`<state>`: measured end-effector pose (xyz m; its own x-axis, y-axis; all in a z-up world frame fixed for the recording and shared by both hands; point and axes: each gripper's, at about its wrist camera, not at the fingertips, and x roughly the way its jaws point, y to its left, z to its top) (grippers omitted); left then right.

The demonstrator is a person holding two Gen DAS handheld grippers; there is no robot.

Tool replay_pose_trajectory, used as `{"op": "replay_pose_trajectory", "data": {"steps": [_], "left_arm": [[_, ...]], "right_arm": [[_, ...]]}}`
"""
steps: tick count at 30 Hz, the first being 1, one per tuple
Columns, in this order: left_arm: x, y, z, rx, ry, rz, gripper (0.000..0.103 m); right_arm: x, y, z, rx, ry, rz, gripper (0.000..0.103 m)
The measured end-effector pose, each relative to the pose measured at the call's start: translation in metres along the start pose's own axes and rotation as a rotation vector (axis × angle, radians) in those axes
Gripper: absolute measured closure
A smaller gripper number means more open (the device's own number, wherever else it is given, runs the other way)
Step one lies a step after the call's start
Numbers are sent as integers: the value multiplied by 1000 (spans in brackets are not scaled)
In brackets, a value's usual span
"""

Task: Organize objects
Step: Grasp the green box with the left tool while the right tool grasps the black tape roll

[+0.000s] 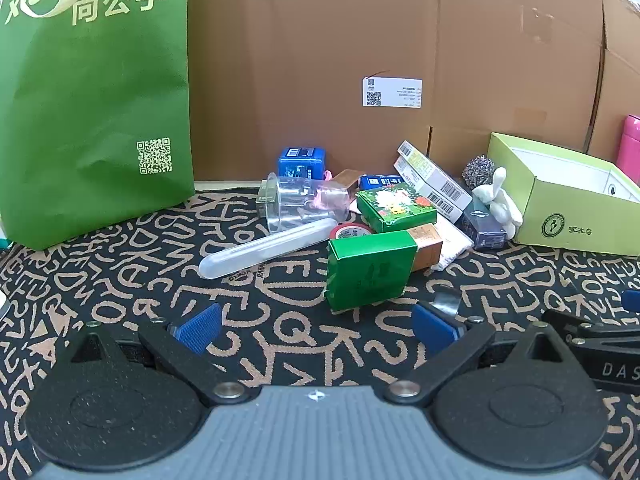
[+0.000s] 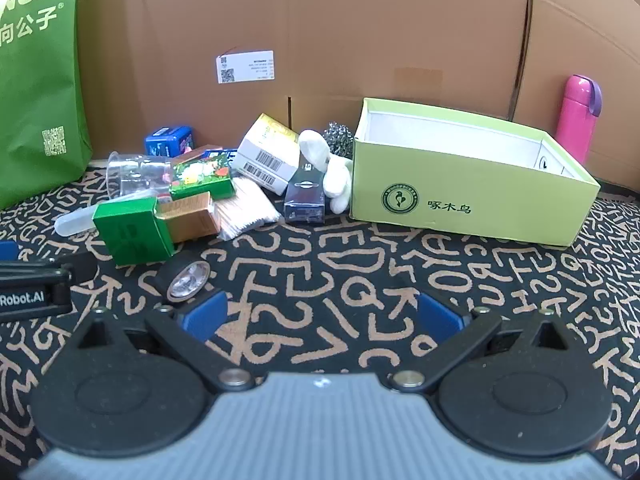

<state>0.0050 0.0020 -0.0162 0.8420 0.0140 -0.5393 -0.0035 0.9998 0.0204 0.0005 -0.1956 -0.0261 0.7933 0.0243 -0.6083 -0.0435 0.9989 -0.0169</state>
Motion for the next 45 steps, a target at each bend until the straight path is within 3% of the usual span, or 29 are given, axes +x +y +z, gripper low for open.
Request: {"op": "replay_pose_trajectory", "data": {"steps": [20,24,30,35,37,42,44,45], "left_arm": [[18,13,7,-22,54,-9,0],[21,21,9,-26,52,-34,0],[25,39,23,-29,14,-84,0],[36,27,34,48,-18,-210,0],[45,20,37,91,-18,-246,0],[65,12,44,128,15,-327,12],[72,9,44,134,44,-351,25],[76,8,44,136,59,-357,36]], "right_arm": [[19,8,3,-4,37,27,0],[18,12,2,-20,-9,117,0],[22,36,2,-141,-106,267,0],[44,49,7,-192,-117,357,0],[52,51,9,-197,-87,386,14],[68,57,9,-228,-6,419,34],[73,57,10,-219,13,430,39],[74,57,10,-220,16,433,41]]}}
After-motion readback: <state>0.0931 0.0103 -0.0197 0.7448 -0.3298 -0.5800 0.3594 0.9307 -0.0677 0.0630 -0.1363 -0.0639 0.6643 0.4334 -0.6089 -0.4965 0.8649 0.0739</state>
